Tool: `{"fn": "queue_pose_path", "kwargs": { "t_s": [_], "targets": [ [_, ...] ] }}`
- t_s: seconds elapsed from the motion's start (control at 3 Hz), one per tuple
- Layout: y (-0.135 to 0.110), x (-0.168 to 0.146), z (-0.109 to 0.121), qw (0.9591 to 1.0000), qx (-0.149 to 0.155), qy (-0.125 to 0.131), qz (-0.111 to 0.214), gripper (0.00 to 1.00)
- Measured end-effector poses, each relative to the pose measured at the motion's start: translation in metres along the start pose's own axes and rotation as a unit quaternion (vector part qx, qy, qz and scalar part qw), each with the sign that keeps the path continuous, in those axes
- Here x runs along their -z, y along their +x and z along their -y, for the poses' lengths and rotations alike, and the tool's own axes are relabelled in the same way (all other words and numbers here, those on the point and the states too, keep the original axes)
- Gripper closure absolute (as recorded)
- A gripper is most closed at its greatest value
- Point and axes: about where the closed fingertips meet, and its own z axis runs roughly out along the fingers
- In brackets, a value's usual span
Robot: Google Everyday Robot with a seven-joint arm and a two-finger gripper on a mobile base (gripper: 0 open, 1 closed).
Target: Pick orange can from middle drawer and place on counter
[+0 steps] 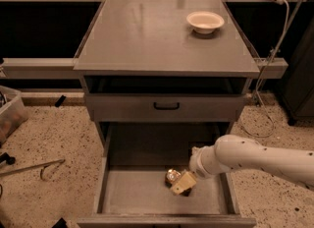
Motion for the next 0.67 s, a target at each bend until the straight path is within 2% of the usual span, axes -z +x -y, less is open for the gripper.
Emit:
{"fn": "queue_pose_path", "kwargs": {
  "t_s": [0.33,0.67],
  "targets": [
    [0.011,-0.051,0.025,0.9997,-0.018,-0.014,0.006,0.00],
    [0.014,-0.062,0.024,0.9997,-0.018,-0.017,0.006,0.00]
  ]
}}
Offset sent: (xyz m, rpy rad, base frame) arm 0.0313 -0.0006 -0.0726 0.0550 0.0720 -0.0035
